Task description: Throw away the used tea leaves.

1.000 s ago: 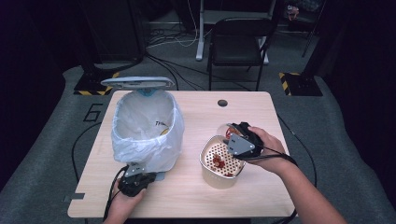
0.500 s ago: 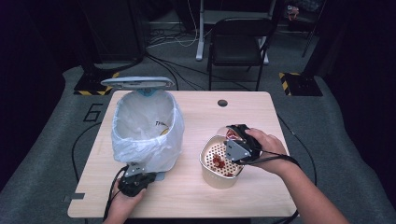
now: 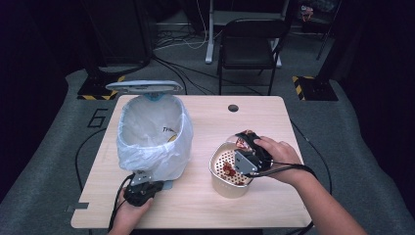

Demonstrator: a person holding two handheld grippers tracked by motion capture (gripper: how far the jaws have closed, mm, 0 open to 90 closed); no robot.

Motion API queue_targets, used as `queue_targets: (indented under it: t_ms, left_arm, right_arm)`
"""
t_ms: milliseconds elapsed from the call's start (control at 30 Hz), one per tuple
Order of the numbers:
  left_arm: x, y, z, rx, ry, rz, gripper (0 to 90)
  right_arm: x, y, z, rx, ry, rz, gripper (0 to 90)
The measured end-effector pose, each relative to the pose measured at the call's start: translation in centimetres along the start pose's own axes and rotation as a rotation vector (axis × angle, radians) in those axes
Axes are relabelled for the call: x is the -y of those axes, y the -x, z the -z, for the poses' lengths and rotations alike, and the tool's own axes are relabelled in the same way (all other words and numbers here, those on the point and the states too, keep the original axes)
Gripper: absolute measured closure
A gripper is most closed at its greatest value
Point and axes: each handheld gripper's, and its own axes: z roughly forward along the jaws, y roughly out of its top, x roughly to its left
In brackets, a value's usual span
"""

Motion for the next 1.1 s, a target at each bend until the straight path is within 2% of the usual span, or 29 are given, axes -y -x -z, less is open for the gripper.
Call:
queue_targets:
  t_ms: [33, 67, 100, 133, 267, 367, 433, 467, 500, 600, 633, 767, 800, 833, 867, 900, 933, 1000, 1067, 1100]
  left_arm:
    - [0.0, 0.0, 0.0, 0.0, 0.0, 0.0, 90.0]
    - [0.0, 0.0, 0.0, -0.001, 0.0, 0.0, 90.0]
    - [0.0, 0.0, 0.0, -0.002, 0.0, 0.0, 90.0]
    - [0.0, 0.0, 0.0, -0.002, 0.0, -0.001, 90.0]
    - [0.0, 0.0, 0.0, -0.002, 0.0, 0.0, 90.0]
    - [0.0, 0.2, 0.0, -0.014, 0.005, 0.019, 90.0]
    - [0.0, 0.1, 0.0, -0.01, 0.004, 0.014, 90.0]
    - [0.0, 0.1, 0.0, -0.01, 0.004, 0.015, 90.0]
    - [0.0, 0.1, 0.0, -0.011, 0.004, 0.014, 90.0]
    - [0.0, 0.1, 0.0, -0.01, 0.004, 0.013, 90.0]
    - [0.0, 0.1, 0.0, -0.011, 0.004, 0.014, 90.0]
    - [0.0, 0.1, 0.0, -0.011, 0.004, 0.014, 90.0]
    - [0.0, 0.1, 0.0, -0.01, 0.004, 0.014, 90.0]
    - [0.0, 0.0, 0.0, 0.003, 0.0, -0.003, 90.0]
    - [0.0, 0.0, 0.0, 0.003, 0.0, -0.003, 90.0]
    - [0.0, 0.2, 0.0, -0.016, 0.007, 0.021, 90.0]
    - [0.0, 0.2, 0.0, -0.014, 0.004, 0.02, 90.0]
    - [0.0, 0.0, 0.0, -0.001, 0.001, -0.004, 90.0]
    - [0.0, 0.0, 0.0, -0.001, 0.0, -0.003, 90.0]
    - [0.0, 0.0, 0.0, -0.002, 0.0, -0.002, 90.0]
  right_arm:
    - [-0.1, -0.1, 0.0, 0.002, -0.006, 0.016, 43.3]
    - [-0.1, -0.3, 0.1, 0.006, -0.013, 0.01, 43.3]
    - [-0.3, -0.4, 0.1, 0.011, -0.016, 0.055, 43.3]
    - [-0.3, -0.4, 0.1, 0.011, -0.016, 0.055, 43.3]
    - [-0.6, -0.7, 0.0, 0.018, -0.026, 0.107, 43.3]
    - [-0.7, -1.0, 0.0, 0.027, -0.04, 0.138, 43.3]
    - [-0.8, -1.3, 0.0, 0.029, -0.048, 0.168, 43.3]
    - [-0.8, -1.5, 0.0, 0.029, -0.054, 0.162, 43.3]
    - [-0.9, -1.5, -0.1, 0.031, -0.054, 0.203, 43.3]
    - [-1.0, -1.7, -0.2, 0.034, -0.068, 0.23, 43.3]
    - [-1.1, -1.9, -0.2, 0.043, -0.075, 0.262, 43.4]
    - [-1.2, -2.2, -0.3, 0.044, -0.079, 0.267, 43.4]
    - [-1.3, -2.2, -0.3, 0.049, -0.087, 0.285, 43.4]
    - [-1.4, -2.3, -0.4, 0.051, -0.09, 0.318, 43.4]
    - [-1.4, -2.3, -0.4, 0.051, -0.09, 0.318, 43.4]
    - [-1.4, -2.5, -0.4, 0.057, -0.094, 0.319, 43.4]
    - [-1.4, -2.6, -0.5, 0.056, -0.102, 0.361, 43.4]
    - [-1.5, -2.9, -0.6, 0.068, -0.103, 0.385, 43.4]
    - [-1.5, -3.2, -0.7, 0.064, -0.111, 0.417, 43.4]
    - [-1.5, -3.2, -0.7, 0.064, -0.111, 0.417, 43.4]
